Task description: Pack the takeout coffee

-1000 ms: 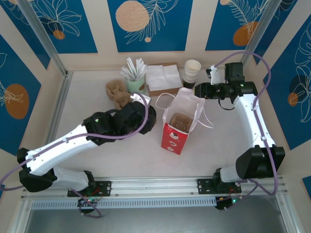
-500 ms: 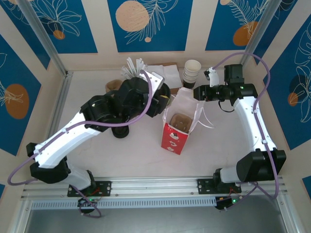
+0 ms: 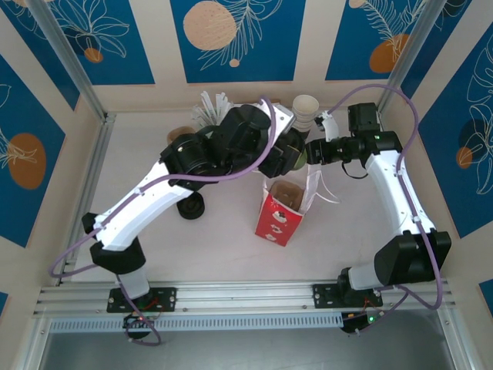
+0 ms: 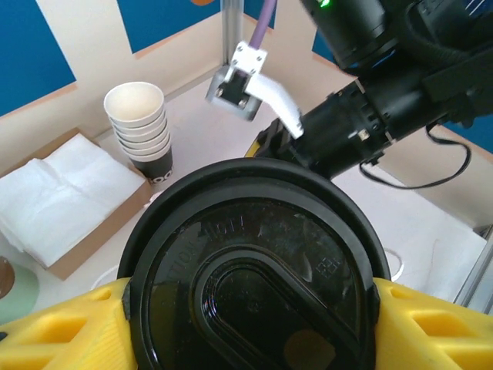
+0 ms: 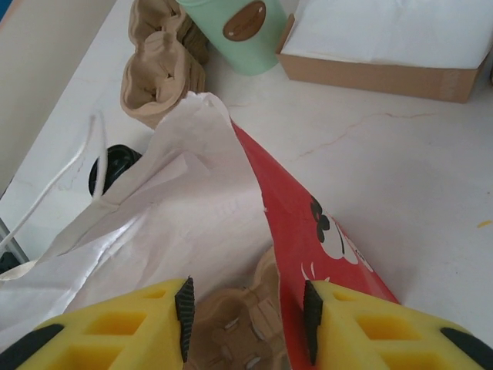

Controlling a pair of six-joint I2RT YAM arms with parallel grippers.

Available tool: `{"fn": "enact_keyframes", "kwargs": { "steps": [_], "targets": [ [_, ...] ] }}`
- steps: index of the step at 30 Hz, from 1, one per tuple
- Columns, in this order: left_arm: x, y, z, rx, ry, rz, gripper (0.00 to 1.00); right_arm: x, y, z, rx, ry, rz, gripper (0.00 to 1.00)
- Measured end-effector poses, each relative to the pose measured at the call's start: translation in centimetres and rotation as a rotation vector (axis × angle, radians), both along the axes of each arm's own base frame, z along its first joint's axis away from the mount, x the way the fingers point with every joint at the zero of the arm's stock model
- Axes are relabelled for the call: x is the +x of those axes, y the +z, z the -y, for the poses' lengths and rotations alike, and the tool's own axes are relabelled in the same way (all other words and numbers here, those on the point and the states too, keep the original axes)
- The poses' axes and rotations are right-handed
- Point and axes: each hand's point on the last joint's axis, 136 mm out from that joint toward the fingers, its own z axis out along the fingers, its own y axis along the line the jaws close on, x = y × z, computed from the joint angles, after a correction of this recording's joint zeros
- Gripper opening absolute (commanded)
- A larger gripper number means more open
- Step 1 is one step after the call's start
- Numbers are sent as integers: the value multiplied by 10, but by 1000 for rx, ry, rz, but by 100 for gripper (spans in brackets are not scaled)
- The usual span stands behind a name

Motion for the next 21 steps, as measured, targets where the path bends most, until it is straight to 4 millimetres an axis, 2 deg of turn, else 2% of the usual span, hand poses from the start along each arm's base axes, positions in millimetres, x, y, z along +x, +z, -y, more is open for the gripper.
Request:
{"fn": "enact_keyframes", "kwargs": {
  "steps": [3,10,15,21],
  "targets": [
    [1,-15,5,29,-7,-22,64,1,-3,-1,-4,-15,-17,44],
    [3,-72,9,130,15,-112,63,1,-5,0,1,-61,-53,43],
    [4,-75,9,128,32,-121,63,-2,0,5,-16,-94,-76,39],
    [7,-78,7,135,41,-123,63,-5,6,7,0,-157,-137,27]
  ]
}}
